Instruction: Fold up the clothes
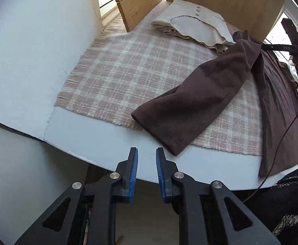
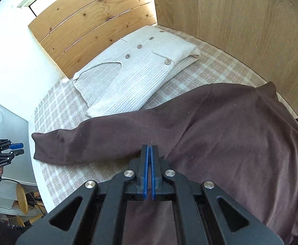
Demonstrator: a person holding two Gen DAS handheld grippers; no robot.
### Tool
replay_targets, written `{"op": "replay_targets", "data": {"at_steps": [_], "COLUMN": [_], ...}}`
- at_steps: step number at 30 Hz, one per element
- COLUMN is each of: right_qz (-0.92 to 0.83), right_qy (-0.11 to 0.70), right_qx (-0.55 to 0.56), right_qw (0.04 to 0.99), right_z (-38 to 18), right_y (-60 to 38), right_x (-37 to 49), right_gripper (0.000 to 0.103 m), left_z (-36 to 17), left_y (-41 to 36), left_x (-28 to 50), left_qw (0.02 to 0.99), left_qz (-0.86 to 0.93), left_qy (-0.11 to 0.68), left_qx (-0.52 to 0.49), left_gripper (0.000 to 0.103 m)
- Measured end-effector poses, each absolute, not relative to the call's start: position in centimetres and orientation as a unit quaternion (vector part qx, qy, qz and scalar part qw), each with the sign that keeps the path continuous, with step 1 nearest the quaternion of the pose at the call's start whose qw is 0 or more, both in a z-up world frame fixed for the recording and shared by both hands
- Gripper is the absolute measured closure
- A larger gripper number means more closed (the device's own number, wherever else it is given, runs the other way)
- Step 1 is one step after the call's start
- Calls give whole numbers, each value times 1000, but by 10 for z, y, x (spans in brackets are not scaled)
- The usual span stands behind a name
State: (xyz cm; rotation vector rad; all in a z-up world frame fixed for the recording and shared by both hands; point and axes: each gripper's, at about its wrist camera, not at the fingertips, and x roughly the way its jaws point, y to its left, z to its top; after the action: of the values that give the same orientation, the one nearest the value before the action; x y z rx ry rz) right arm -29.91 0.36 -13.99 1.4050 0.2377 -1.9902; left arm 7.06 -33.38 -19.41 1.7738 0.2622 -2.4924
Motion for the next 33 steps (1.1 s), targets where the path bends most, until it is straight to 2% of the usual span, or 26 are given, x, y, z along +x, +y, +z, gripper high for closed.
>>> {"op": "replay_targets", "data": {"at_steps": [4,10,11,13,14,15,16,17,24,28,29,30,31,32,33], "right_qz": [-766,-747,-747,-743,-742,-742,-741,-740,-748,-749,-746,-744,-742,-739,-739], "right_qy": [86,101,114,141,146,150,151,153,239,246,251,255,258,252,242], "right_qx": [538,544,541,542,543,543,542,541,511,504,501,498,497,506,512], "right_qw": [341,368,369,367,365,364,366,369,350,353,359,365,369,367,363], "right_z": [-138,-141,-143,-150,-153,-156,-158,-159,-173,-178,-180,-182,-183,-185,-186], "right_y": [3,-7,-11,-18,-18,-18,-16,-13,-17,-30,-33,-37,-40,-40,-38], "right_x": [-303,-290,-286,-279,-277,-275,-274,-272,-269,-279,-278,-278,-278,-280,-284], "right_gripper": [101,101,98,86,74,66,65,65,62,61,61,62,62,77,94], "left_z": [-204,-221,-224,-227,-228,-227,-225,-222,-191,-197,-199,-202,-204,-207,-210], "left_y": [-331,-336,-336,-335,-332,-330,-328,-327,-333,-345,-348,-348,-347,-345,-342], "left_x": [54,33,31,28,27,26,26,27,37,36,36,34,31,28,25], "left_qw": [36,32,30,23,19,15,10,5,-10,11,16,20,21,22,21], "left_qz": [-816,-806,-804,-800,-799,-799,-801,-802,-814,-813,-812,-811,-810,-809,-808], "left_qy": [106,136,144,156,155,155,157,160,186,202,209,209,200,193,186], "left_qx": [567,576,576,578,580,580,578,575,550,546,545,547,551,555,559], "left_gripper": [75,74,74,74,75,84,100,102,103,103,99,84,74,62,62]}}
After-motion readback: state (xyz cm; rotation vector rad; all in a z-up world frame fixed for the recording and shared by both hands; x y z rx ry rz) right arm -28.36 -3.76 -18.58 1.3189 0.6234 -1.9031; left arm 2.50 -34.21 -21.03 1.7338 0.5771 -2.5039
